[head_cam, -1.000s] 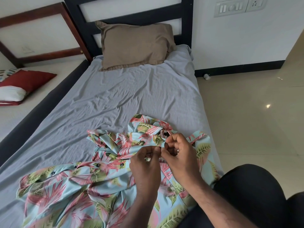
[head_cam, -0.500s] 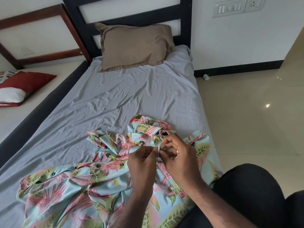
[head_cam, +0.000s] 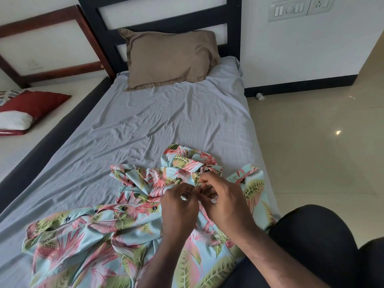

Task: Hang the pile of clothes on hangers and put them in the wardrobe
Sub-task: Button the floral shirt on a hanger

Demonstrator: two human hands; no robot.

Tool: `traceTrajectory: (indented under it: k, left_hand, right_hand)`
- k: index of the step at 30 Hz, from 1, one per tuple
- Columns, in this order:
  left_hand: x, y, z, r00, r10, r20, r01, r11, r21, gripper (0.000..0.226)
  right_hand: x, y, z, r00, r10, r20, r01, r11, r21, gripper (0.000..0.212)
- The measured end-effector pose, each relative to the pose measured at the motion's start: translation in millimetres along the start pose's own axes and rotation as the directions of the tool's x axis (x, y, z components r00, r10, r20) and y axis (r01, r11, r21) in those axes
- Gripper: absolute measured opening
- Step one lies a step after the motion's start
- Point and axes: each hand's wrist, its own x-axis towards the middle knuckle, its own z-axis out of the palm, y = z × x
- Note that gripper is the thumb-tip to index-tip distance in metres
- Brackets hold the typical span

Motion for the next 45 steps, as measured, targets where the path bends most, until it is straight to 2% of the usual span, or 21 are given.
traceTrajectory:
  k: [2, 4, 6, 8, 12, 17, 20, 22, 25, 27, 29, 33, 38, 45]
  left_hand:
    - [-0.8, -0.6, -0.7, 1.0, 0.002, 0.014, -0.002, 1.0, -0.024, 0.017]
    - [-3.1, 0.0, -0.8, 0.995, -0.042, 0.087, 0.056, 0.985, -0.166, 0.019]
    - [-4.6, 2.2, -1.8, 0.974, -0.125, 0.191, 0.193, 0.899, -0.394, 0.023]
    - [-4.8, 2.6, -1.9, 0.955, -0.161, 0.249, 0.273, 0.805, -0.527, 0.026]
    - [-4.9, -0.2, 0.2, 0.964, -0.121, 0.239, 0.235, 0.809, -0.538, 0.023]
    - [0.5, -10.1, 1.0, 0.975, -0.131, 0.182, 0.208, 0.831, -0.516, 0.025]
    - [5.3, -5.0, -1.1, 0.975, -0.144, 0.169, 0.217, 0.776, -0.592, 0.028]
    - [12.8, -5.7, -4.8, 0.984, -0.079, 0.159, 0.153, 0.831, -0.535, 0.027]
    - [26.4, -25.7, -9.8, 0.988, 0.076, 0.132, -0.056, 0.987, -0.151, 0.024]
    - [24.0, -38.9, -12.2, 0.982, 0.117, 0.151, -0.129, 0.989, 0.072, 0.024]
    - [14.7, -49.1, -14.0, 0.979, 0.134, 0.155, -0.159, 0.973, 0.167, 0.021]
    - [4.7, -66.5, -10.8, 0.983, 0.124, 0.135, -0.154, 0.957, 0.245, 0.025]
    - [8.4, -75.1, -2.8, 0.976, 0.159, 0.15, -0.19, 0.958, 0.217, 0.031]
    - [4.4, -86.1, 9.2, 0.975, 0.13, 0.179, -0.166, 0.966, 0.198, 0.032]
  right_hand:
    - [1.0, 0.0, -1.0, 0.996, 0.082, -0.015, -0.08, 0.991, 0.104, 0.03]
    - [2.6, -0.3, -2.7, 0.983, 0.184, -0.013, -0.177, 0.962, 0.21, 0.031]
    - [4.2, 0.2, -3.5, 0.968, 0.251, 0.015, -0.243, 0.917, 0.316, 0.033]
    - [6.2, 0.1, -3.9, 0.962, 0.268, 0.043, -0.261, 0.873, 0.411, 0.033]
    - [9.3, 1.9, -5.5, 0.937, 0.338, 0.09, -0.333, 0.784, 0.524, 0.034]
    - [8.2, 4.0, -2.1, 0.928, 0.343, 0.145, -0.368, 0.788, 0.494, 0.047]
    - [2.0, 6.8, 1.7, 0.961, 0.26, 0.094, -0.274, 0.942, 0.194, 0.038]
    - [-0.4, 8.6, 1.3, 0.98, 0.199, -0.001, -0.199, 0.979, -0.038, 0.025]
    - [1.8, 10.8, -3.1, 0.981, 0.192, -0.04, -0.196, 0.958, -0.21, 0.016]
    - [3.7, 10.5, -6.5, 0.971, 0.236, 0.03, -0.221, 0.942, -0.253, 0.006]
    - [4.8, 9.8, -6.8, 0.963, 0.262, 0.069, -0.235, 0.934, -0.269, 0.011]
    - [7.0, 14.4, -5.0, 0.944, 0.322, 0.072, -0.292, 0.917, -0.273, 0.017]
    - [5.5, 19.6, -3.4, 0.923, 0.368, 0.111, -0.336, 0.913, -0.23, 0.019]
    - [7.6, 23.9, -0.4, 0.847, 0.493, 0.199, -0.5, 0.866, -0.016, 0.015]
